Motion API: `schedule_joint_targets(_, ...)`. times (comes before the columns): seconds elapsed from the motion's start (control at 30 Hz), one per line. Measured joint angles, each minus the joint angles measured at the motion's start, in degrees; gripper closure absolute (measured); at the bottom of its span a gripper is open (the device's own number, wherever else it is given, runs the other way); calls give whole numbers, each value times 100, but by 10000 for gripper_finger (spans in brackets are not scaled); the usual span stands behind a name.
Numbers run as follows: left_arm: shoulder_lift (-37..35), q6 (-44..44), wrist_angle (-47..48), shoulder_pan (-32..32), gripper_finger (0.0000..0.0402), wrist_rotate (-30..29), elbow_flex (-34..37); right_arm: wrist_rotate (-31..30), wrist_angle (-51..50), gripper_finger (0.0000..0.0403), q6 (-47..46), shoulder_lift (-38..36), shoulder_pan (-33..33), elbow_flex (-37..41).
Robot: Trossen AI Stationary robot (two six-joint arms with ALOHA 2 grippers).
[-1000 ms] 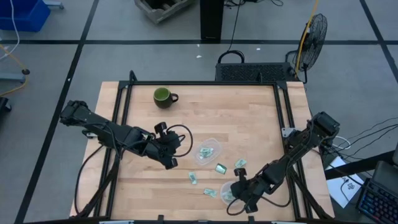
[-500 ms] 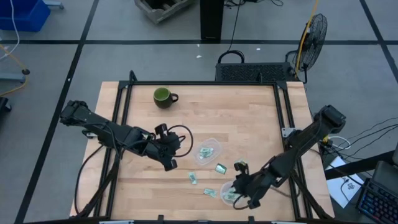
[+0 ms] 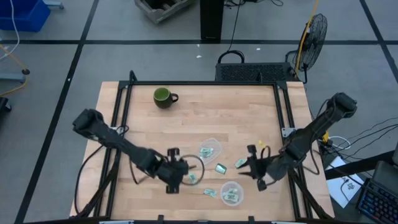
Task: Pick and place Stevia / Truvia into bins
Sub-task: Put the stevia packet into the top transparent container
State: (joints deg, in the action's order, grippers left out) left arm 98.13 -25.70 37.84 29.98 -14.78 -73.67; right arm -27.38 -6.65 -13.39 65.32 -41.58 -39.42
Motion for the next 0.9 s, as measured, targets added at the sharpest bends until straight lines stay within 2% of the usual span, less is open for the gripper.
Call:
schedule_joint_targets(0.23, 751, 499, -564, 169, 344, 281, 2, -415, 1462, 312, 114, -969, 57, 1385)
schedule_joint_targets(0.33, 1006, 734, -897, 127, 344, 230, -2, -414, 1667, 312, 194, -1369, 68, 1582)
schedule_joint_targets(0.5, 1235, 705, -885, -62, 340, 230, 0, -413, 1729, 312, 276, -1760, 66, 1629)
schedule_joint_targets(0.6, 1228, 677, -819, -155, 323, 200, 0, -406, 1717, 312, 295, -1834, 66, 1629)
schedule_joint_targets(0.73, 1228, 1055, -832, -180, 286, 97, 0, -409, 1720, 312, 497, -1833, 66, 1629)
schedule_joint_targets(0.9, 1228, 1157, -808, -200, 239, 354, 0, -411, 1924, 312, 773, -1836, 66, 1631)
